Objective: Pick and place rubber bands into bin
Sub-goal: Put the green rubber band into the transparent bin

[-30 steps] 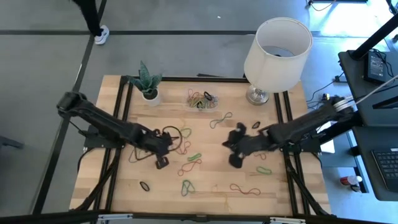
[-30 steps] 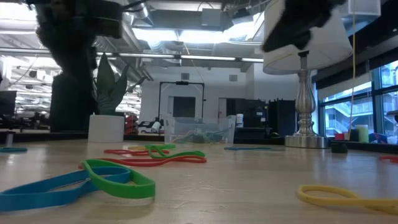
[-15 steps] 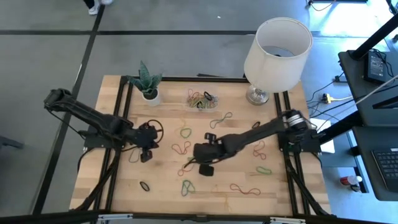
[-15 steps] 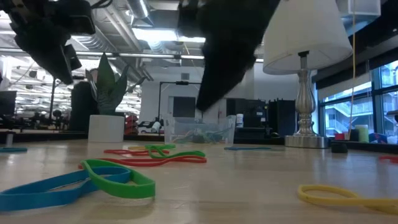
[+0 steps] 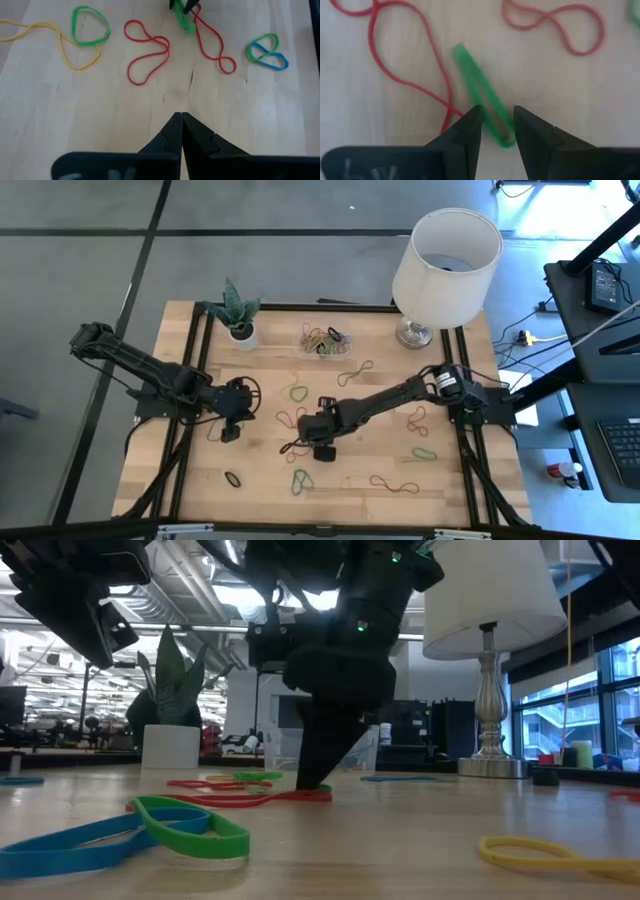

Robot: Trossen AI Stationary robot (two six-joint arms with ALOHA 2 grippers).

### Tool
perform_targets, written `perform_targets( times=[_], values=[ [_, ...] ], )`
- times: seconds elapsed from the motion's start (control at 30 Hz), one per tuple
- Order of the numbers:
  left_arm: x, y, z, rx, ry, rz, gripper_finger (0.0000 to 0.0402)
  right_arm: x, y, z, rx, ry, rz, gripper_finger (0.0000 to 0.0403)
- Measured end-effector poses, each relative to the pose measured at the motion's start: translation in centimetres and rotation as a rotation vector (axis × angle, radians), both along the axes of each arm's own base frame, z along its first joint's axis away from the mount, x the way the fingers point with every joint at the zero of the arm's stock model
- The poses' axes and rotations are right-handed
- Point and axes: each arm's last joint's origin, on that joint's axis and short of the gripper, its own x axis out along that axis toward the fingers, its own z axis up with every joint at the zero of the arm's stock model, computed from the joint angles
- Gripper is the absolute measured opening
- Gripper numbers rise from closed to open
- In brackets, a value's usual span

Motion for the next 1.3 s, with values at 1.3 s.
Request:
perform_targets(
  times=[1.3],
  values=[
    [0.8, 4.7, -0.1, 0.055, 0.007, 0.268, 0.0002, -0.6, -24.4, 11.6, -0.157, -0.265, -0.44, 0.0]
  ],
)
